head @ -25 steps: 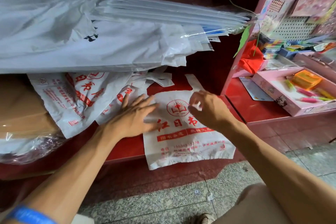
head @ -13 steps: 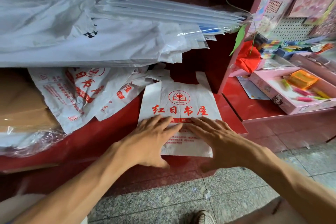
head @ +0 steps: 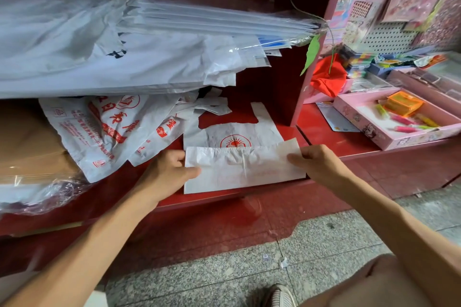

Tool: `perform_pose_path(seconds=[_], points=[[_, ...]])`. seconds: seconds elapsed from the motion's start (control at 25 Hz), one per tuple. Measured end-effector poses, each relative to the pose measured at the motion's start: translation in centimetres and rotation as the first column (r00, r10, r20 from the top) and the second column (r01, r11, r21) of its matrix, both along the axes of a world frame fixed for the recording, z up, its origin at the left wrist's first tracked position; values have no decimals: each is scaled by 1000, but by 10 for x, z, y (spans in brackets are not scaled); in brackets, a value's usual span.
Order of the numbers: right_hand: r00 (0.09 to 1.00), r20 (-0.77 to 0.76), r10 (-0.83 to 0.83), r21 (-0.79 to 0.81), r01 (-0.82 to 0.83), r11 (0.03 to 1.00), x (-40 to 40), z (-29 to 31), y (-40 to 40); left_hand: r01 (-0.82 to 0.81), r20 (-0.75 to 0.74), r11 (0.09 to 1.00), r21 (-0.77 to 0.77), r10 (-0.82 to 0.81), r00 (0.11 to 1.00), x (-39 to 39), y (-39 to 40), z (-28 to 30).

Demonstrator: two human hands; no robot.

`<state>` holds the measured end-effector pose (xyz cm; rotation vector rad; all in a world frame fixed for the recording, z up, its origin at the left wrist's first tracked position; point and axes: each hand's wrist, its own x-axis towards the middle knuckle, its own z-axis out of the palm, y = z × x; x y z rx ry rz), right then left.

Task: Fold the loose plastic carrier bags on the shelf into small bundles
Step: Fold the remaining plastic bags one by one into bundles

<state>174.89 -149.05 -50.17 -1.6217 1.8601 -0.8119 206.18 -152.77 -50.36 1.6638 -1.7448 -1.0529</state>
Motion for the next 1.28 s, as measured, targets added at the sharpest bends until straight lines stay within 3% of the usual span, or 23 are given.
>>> perform_pose_path(seconds=[0.2, 0.32, 0.4, 0.52, 0.56, 0.64, 0.72, 0.8, 0.88, 1.0, 1.04, 1.16, 1.24, 1.28], points=[[936, -340, -88, -67, 69, 995, 10, -10, -16, -8, 275, 995, -97, 34, 961, 1, 1, -11], [900, -409, -149, -113, 112, 987, 15, -16, -21, 1, 417, 976, -216, 91, 904, -3, 5, -11], [880, -446, -161, -110, 125, 986, 16, -20, -23, 94, 492, 915, -392, 123, 862, -1, 7, -13], [851, -497, -167, -82, 146, 986, 18, -20, -23, 425, 550, 763, -488, -110, 828, -7, 7, -19], [840, -506, -195, -91, 173, 981, 20, -17, -22, 471, 523, 754, -458, -200, 828, -13, 9, -22], [766, -590, -256, -286, 99, 953, 25, -15, -19, 484, 479, 790, -376, -281, 831, -22, 9, -30], [722, -677, -142, -389, -187, 902, 32, -18, -15, 503, 537, 815, -287, -298, 789, -26, 8, -38], [705, -675, 217, -110, -387, 915, 43, -22, -10, 528, 605, 819, -226, -307, 735, -23, 4, -44], [673, -598, 435, 159, -432, 888, 44, -24, -4, 565, 653, 808, -170, -337, 678, -19, 4, -44], [549, -701, 455, 174, -487, 856, 25, -14, 0, 644, 701, 749, -160, -373, 608, -13, 9, -38], [553, -708, 439, 143, -497, 856, 19, -8, 2, 658, 685, 729, -186, -384, 619, -11, 12, -35], [761, -514, 396, 2, -460, 888, -7, 1, 0, 563, 480, 793, -232, -410, 776, -5, 16, -18], [927, -145, 345, -21, -352, 936, -20, 1, -2, 403, 244, 892, -203, -353, 903, 0, 13, -7], [966, 32, 258, -33, -257, 966, -23, 0, -3, 315, 107, 932, -178, -300, 948, 2, 10, -4]])
